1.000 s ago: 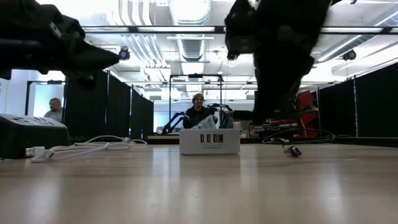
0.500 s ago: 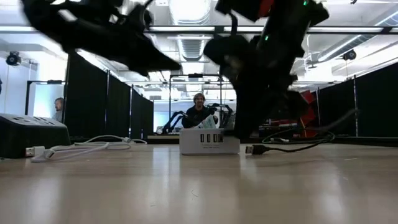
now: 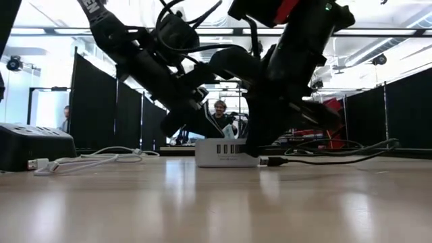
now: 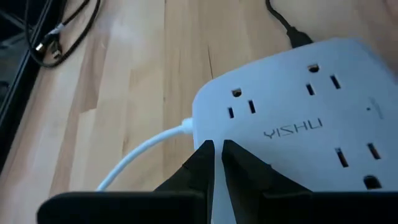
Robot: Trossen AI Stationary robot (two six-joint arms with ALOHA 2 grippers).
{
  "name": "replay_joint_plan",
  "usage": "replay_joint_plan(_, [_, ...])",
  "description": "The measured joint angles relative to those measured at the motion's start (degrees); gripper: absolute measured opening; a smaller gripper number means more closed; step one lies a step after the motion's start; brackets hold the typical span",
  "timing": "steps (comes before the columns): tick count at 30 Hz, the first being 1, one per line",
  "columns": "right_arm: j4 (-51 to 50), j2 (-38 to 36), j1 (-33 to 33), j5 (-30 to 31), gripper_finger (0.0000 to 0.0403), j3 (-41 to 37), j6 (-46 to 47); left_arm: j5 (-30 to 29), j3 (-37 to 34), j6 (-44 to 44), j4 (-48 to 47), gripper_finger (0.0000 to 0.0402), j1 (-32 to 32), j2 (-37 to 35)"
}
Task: Insert USB
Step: Insert the center black charger cable into the white outlet extension
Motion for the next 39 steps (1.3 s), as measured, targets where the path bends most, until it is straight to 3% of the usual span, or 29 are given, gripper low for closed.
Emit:
replay_joint_plan(15, [-0.33,0.00,0.37,4.68,0.0003,-0.02,8.93,0.16,-0.28,-0.31,0.08,0.0025,-0.02,0.15])
replay_joint_plan(30, [-0.47,0.00,0.63,11.01,0.0003,-0.11,7.46,7.84,-0.37,-2.75,0.14,0.0024,-0.59,0.40])
replay_joint_plan(39, [1.45,2.21,0.52,14.10,0.0002,-0.64,6.56,8.78,-1.66,-3.50,2.34,0.0023,-0.74,0.47])
